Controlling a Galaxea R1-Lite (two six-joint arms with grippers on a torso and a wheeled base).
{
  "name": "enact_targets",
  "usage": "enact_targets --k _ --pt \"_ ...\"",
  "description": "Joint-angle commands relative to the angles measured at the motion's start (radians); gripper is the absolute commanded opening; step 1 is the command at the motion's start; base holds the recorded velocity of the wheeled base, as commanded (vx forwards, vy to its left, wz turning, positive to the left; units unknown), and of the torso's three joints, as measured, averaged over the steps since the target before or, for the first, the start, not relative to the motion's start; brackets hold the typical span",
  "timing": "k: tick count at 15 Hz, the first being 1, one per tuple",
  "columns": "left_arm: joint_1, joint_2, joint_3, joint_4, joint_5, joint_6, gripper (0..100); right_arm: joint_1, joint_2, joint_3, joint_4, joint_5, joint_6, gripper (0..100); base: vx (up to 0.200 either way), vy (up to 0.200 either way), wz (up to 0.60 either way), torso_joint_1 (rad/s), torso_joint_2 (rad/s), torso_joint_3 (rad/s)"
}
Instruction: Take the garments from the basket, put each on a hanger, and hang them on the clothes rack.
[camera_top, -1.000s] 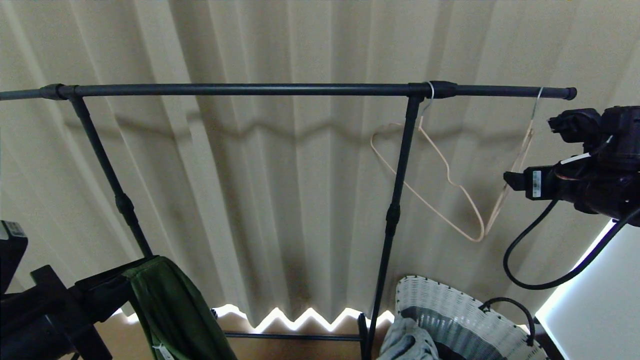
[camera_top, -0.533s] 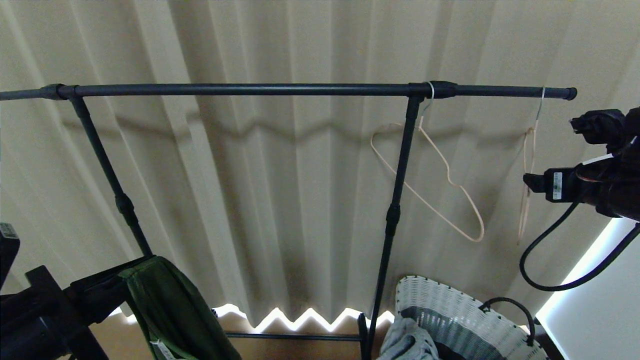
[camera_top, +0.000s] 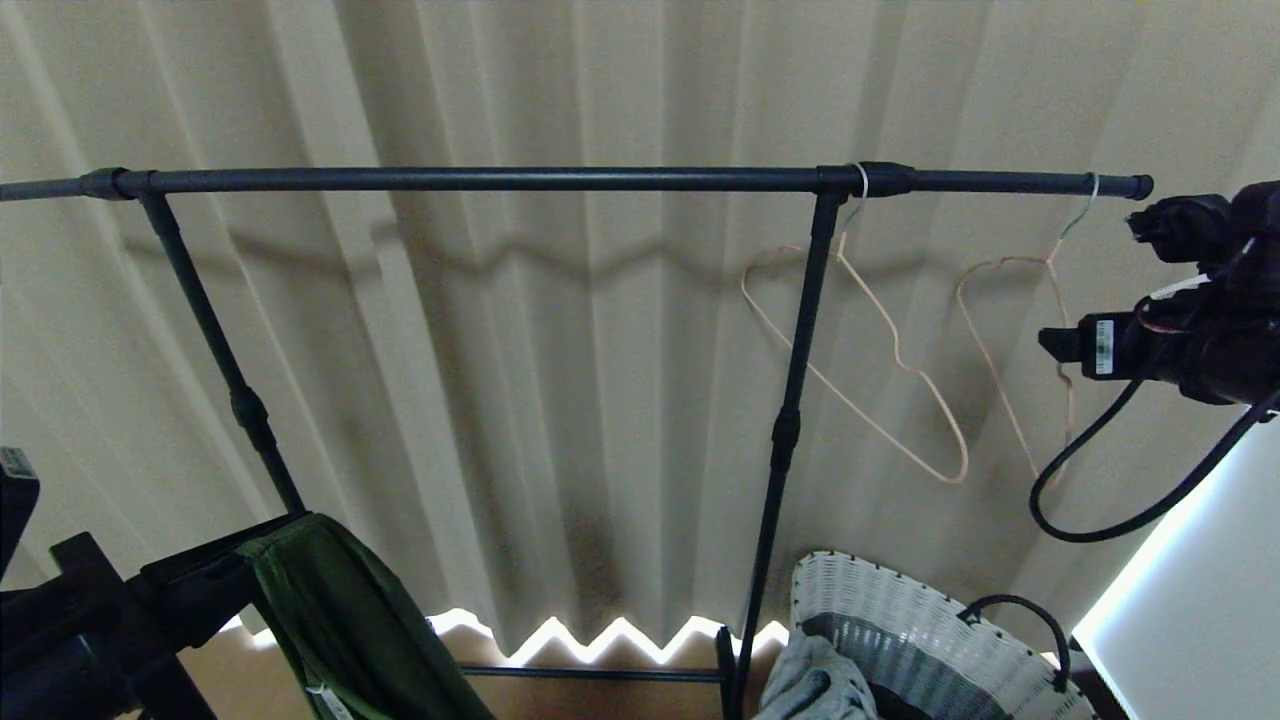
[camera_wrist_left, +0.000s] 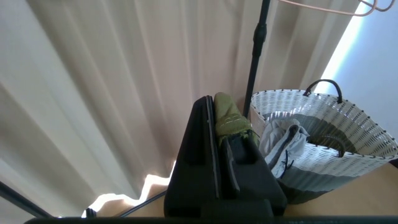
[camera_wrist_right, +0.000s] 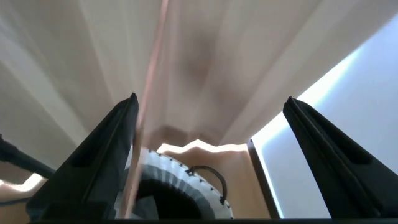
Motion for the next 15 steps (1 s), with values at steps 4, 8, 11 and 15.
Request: enact_targets --k 4,8,11,15 --pt "0.0 0.001 -0.001 -0.001 0.0 0.0 0 0.03 0.124 -0.113 0.049 -0.013 0.056 100 0.0 0.0 0.0 0.0 0.0 0.0" --pt "0.0 0.001 -0.003 -0.001 0.0 0.0 0 0.028 0.123 -0.106 0.069 -0.013 0.074 100 0.0 0.0 0.0 0.0 0.0 0.0" --pt "0.0 0.0 -0.003 -0.001 0.0 0.0 0 0.028 0.112 -0.086 0.078 -0.013 0.089 100 0.0 0.0 0.0 0.0 0.0 0.0" --pt "0.0 -0.008 -0.004 -0.001 0.0 0.0 0 0.028 0.089 -0.057 0.078 -0.016 0.089 100 0.0 0.0 0.0 0.0 0.0 0.0"
